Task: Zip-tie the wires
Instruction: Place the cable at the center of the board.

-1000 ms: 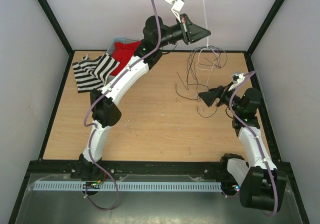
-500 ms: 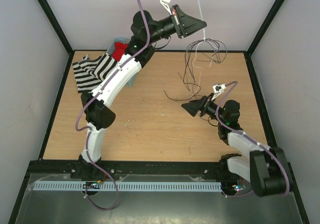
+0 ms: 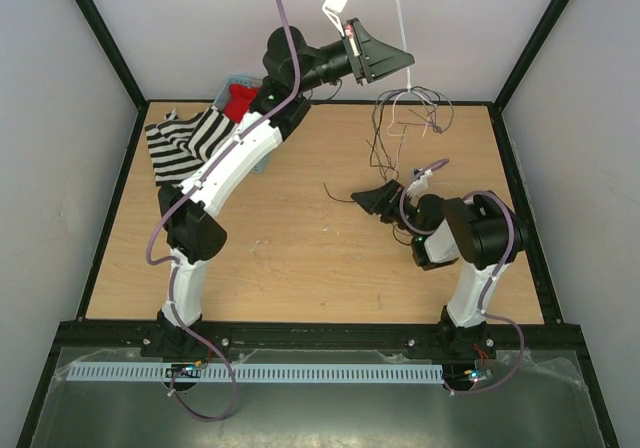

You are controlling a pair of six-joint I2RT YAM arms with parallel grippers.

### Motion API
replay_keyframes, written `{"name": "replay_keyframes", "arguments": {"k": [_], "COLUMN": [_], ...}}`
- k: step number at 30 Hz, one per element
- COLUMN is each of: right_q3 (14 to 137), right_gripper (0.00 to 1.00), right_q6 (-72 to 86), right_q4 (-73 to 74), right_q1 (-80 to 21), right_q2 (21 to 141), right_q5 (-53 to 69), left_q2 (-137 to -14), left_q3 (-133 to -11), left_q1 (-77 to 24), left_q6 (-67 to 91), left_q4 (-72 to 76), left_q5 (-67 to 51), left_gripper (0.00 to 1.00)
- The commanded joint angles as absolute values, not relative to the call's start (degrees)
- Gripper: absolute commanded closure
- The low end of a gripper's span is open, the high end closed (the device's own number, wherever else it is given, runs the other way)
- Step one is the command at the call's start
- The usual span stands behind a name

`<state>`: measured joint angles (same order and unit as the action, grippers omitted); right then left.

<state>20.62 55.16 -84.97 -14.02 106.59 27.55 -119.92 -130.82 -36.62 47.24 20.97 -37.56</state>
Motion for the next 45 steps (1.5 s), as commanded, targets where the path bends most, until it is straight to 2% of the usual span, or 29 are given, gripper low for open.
{"name": "replay_keyframes", "arguments": {"k": [1, 9, 15, 18, 24, 27, 29, 33, 38, 45], "right_q3": [26.07, 35.36, 43.89, 49.01, 54.41, 56.10, 56.78, 54.27, 48.10, 43.78], "right_gripper": [0.01, 0.01, 0.01, 0.01, 0.01, 0.01, 0.01, 0.01, 0.01, 0.01], "right_q6": [50.06, 50.72, 47.06, 43.65, 41.68, 38.62, 33.50, 28.33, 24.70, 16.45], "right_q4": [-90.29, -89.64, -84.92, -79.67, -73.41, -67.76, -60.24, -44.02, -33.53, -20.64], "right_q1": [-13.68, -7.69, -4.15, -3.04, 1.11, 3.31, 3.57, 3.59, 3.05, 2.81], "right_q2": [105.90, 112.36, 113.63, 113.15, 111.71, 109.46, 107.28, 102.23, 98.19, 94.44], "right_q5": [22.35, 22.72, 23.83, 24.74, 25.27, 25.64, 26.06, 23.49, 21.50, 16.43], "left_q2": [-113.60, -106.26, -107.70, -112.52, -125.06, -127.31, -126.65, -121.31, -116.98, -121.49], "left_q3": [-128.95, -115.05, -110.28, -115.21, -134.68, -135.93, -131.49, -113.16, -90.36, -76.17], "left_q1": [-36.50, -35.28, -33.29, -32.03, -30.97, -30.48, -29.86, -28.13, -26.63, -26.06], "left_q6": [48.81, 52.57, 59.15, 62.65, 67.41, 69.26, 70.51, 71.59, 68.21, 69.51], "left_q4": [25.56, 31.81, 39.90, 41.85, 42.64, 45.65, 49.10, 58.23, 64.70, 75.30], "left_q5": [-39.81, -42.04, -44.95, -46.18, -50.02, -51.77, -53.30, -55.48, -57.69, -58.48], "left_gripper": [1.00, 1.00, 1.00, 1.00, 1.00, 1.00, 1.00, 1.00, 1.00, 1.00]}}
